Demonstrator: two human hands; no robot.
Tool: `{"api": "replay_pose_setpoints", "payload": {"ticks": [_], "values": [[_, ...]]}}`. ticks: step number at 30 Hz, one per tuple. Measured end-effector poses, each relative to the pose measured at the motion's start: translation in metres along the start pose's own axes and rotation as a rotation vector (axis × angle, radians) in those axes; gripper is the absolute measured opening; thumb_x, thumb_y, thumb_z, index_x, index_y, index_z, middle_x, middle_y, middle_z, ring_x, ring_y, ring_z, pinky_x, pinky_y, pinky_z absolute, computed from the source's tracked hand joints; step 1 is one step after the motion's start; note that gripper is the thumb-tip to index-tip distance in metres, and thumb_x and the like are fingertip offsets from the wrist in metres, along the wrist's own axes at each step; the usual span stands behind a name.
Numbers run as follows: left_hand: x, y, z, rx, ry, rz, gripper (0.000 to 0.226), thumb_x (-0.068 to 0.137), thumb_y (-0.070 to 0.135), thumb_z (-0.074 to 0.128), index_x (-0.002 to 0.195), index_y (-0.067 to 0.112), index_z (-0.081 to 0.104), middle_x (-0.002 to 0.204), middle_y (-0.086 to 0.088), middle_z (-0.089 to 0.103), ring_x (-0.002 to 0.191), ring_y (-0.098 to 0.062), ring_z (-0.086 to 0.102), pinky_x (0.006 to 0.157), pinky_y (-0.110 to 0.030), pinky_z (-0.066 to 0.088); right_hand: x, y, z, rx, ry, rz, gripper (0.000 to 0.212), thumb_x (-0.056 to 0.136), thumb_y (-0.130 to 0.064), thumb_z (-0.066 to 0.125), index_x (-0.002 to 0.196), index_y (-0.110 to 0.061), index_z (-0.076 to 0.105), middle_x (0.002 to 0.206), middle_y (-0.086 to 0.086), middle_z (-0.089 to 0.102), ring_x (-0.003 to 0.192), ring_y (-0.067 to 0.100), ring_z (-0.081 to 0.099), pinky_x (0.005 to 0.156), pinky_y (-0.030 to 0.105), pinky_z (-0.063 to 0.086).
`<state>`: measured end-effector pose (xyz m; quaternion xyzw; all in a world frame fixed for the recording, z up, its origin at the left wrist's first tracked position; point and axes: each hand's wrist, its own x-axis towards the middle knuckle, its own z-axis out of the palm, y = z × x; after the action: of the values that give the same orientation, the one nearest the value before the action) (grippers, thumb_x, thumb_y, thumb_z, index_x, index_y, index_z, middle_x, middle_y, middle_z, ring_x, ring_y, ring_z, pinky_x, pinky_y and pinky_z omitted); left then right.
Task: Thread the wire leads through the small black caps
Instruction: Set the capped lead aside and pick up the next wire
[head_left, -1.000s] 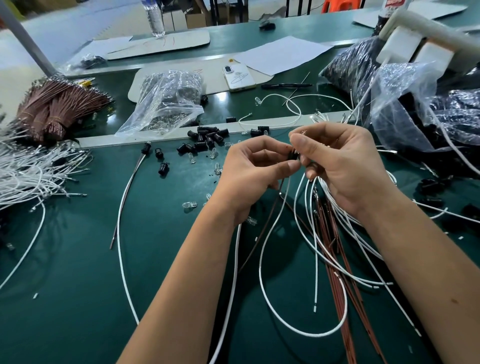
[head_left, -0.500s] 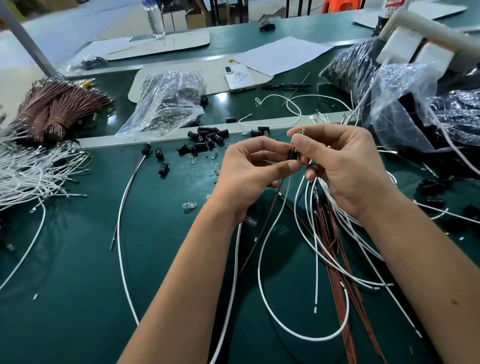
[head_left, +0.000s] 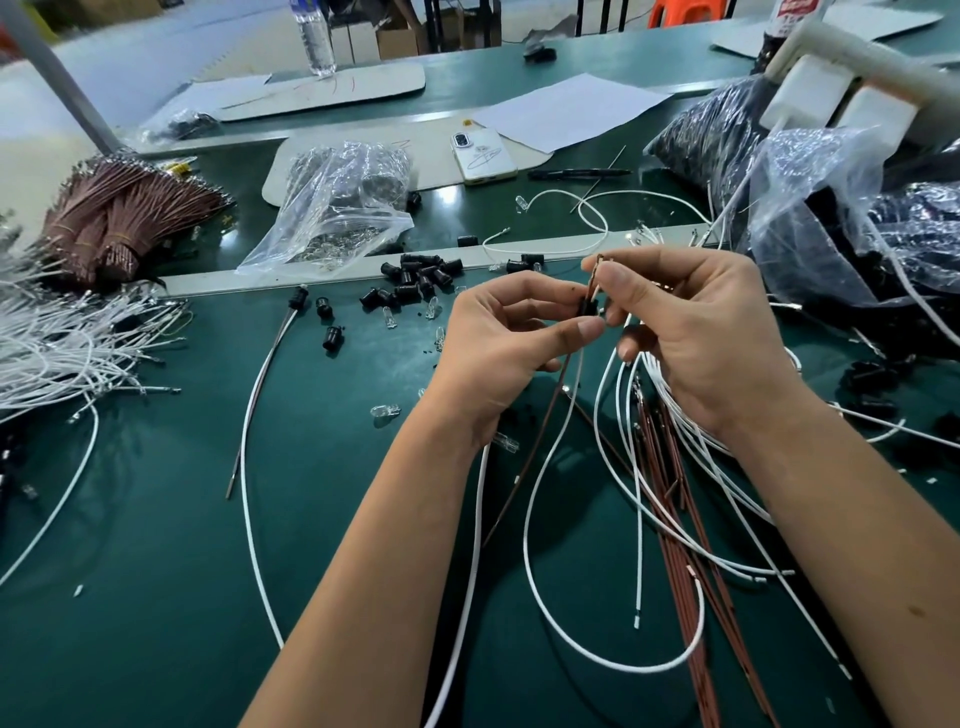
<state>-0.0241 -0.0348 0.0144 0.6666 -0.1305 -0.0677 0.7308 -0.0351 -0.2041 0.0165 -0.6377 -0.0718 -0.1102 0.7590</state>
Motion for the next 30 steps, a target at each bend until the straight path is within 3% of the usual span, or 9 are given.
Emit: {"api": "replay_pose_setpoints", "payload": {"ticks": [7, 14, 16, 19, 23, 30], "values": [[0.0000, -0.0003, 0.0003, -0.012, 0.001, -0.011, 0.017, 0.073, 0.015, 0.085, 0.085, 0.025, 0.077, 0.085, -0.001, 0.077, 0.073, -0.009, 0.067, 0.062, -0.022, 0.049, 0.0008, 0.0013, -0.0017, -0.034, -0.029, -0.015, 0.008, 0.091, -0.014, 0.076, 0.095, -0.014, 0.083, 0.094, 0.032, 0.069, 0.065, 0.013, 0.062, 0.045, 0.020, 0.049], [0.0004, -0.0011, 0.0007, -0.015, 0.002, -0.003, 0.017, 0.071, 0.016, 0.086, 0.082, 0.026, 0.078, 0.086, -0.004, 0.077, 0.071, -0.010, 0.066, 0.061, -0.022, 0.047, -0.0010, -0.0002, -0.0003, -0.070, -0.027, -0.025, 0.007, 0.089, -0.017, 0.077, 0.093, -0.016, 0.082, 0.088, 0.013, 0.077, 0.067, 0.013, 0.064, 0.045, 0.021, 0.049], [0.0004, -0.0009, 0.0003, -0.010, -0.003, -0.004, 0.016, 0.072, 0.017, 0.086, 0.082, 0.026, 0.078, 0.084, -0.002, 0.077, 0.070, -0.009, 0.066, 0.062, -0.022, 0.047, -0.0015, -0.0008, 0.0004, -0.089, -0.021, -0.038, 0.007, 0.091, -0.018, 0.077, 0.094, -0.014, 0.081, 0.080, 0.011, 0.075, 0.064, 0.013, 0.063, 0.045, 0.021, 0.049], [0.0003, -0.0010, -0.0001, -0.003, -0.009, -0.013, 0.016, 0.072, 0.017, 0.085, 0.082, 0.027, 0.078, 0.083, -0.001, 0.077, 0.070, -0.008, 0.066, 0.062, -0.022, 0.047, -0.0023, -0.0019, 0.0008, -0.092, -0.028, -0.055, 0.008, 0.093, -0.014, 0.075, 0.093, -0.015, 0.082, 0.084, 0.016, 0.074, 0.067, 0.013, 0.062, 0.045, 0.021, 0.048], [0.0000, -0.0003, -0.0016, -0.032, -0.034, -0.046, 0.017, 0.074, 0.013, 0.084, 0.086, 0.024, 0.079, 0.086, -0.003, 0.078, 0.070, -0.009, 0.066, 0.063, -0.022, 0.048, -0.0031, -0.0043, -0.0003, -0.084, -0.043, -0.032, 0.010, 0.096, -0.012, 0.071, 0.095, -0.014, 0.081, 0.082, 0.005, 0.074, 0.069, 0.012, 0.062, 0.044, 0.022, 0.045], [0.0010, -0.0019, 0.0005, -0.027, -0.002, -0.017, 0.019, 0.077, 0.005, 0.084, 0.085, 0.020, 0.078, 0.080, -0.003, 0.076, 0.071, -0.009, 0.069, 0.066, -0.019, 0.051, -0.0026, -0.0043, 0.0019, -0.063, 0.023, -0.041, 0.008, 0.090, -0.015, 0.074, 0.088, -0.017, 0.081, 0.090, 0.022, 0.073, 0.064, 0.013, 0.056, 0.041, 0.022, 0.041]]}}
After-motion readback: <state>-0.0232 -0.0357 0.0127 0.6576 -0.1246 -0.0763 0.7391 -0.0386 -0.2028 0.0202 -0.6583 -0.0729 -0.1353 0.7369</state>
